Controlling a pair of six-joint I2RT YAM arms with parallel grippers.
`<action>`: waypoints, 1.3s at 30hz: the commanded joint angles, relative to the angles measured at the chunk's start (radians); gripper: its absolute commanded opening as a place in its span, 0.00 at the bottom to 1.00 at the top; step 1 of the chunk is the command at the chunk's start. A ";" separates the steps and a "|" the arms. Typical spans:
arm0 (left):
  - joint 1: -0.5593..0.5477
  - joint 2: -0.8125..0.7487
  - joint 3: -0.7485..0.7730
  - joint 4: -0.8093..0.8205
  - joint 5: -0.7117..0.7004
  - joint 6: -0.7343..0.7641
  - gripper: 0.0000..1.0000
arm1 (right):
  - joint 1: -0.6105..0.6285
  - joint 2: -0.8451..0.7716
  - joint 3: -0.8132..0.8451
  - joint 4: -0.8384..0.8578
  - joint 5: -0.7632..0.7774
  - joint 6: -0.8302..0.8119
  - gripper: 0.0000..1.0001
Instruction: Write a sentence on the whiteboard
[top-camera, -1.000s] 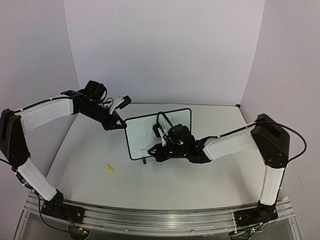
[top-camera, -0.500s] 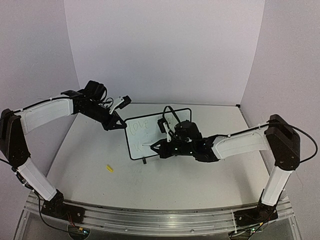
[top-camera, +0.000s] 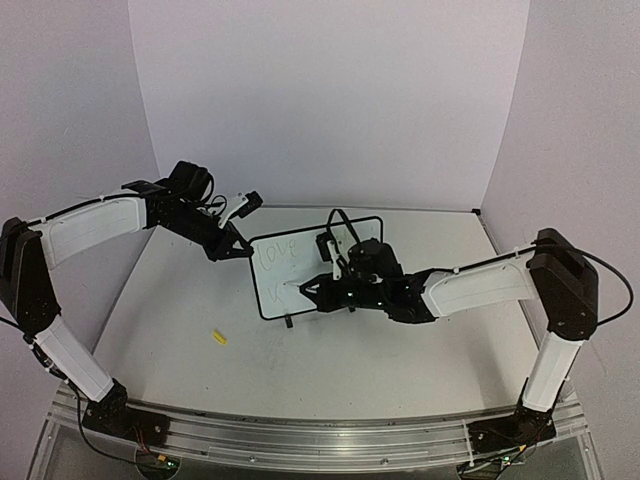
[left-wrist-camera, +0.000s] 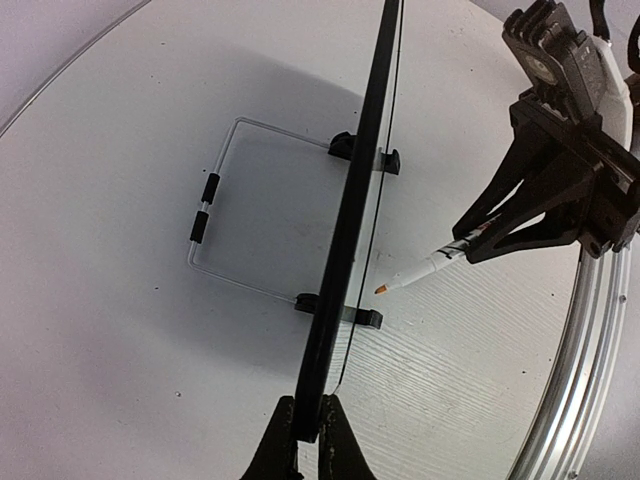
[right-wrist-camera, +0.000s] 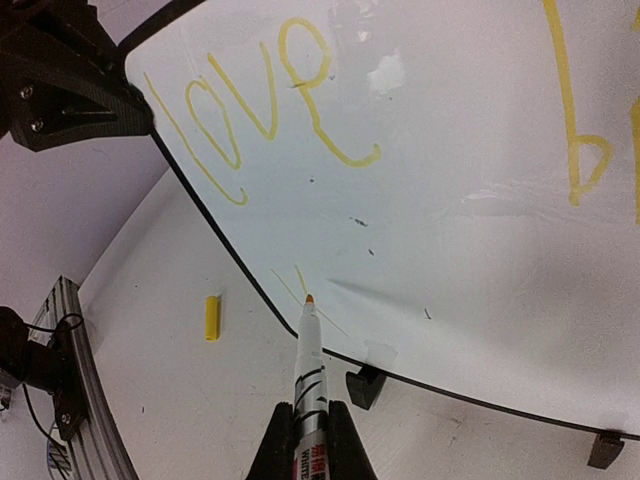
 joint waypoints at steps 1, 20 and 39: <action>0.009 -0.024 -0.014 0.023 -0.111 0.035 0.00 | -0.001 0.029 0.046 0.037 0.031 0.018 0.00; 0.009 -0.023 -0.014 0.024 -0.111 0.036 0.00 | -0.002 0.082 0.083 0.012 0.026 0.013 0.00; 0.009 -0.022 -0.013 0.024 -0.110 0.037 0.00 | -0.002 0.038 0.020 0.000 0.088 0.015 0.00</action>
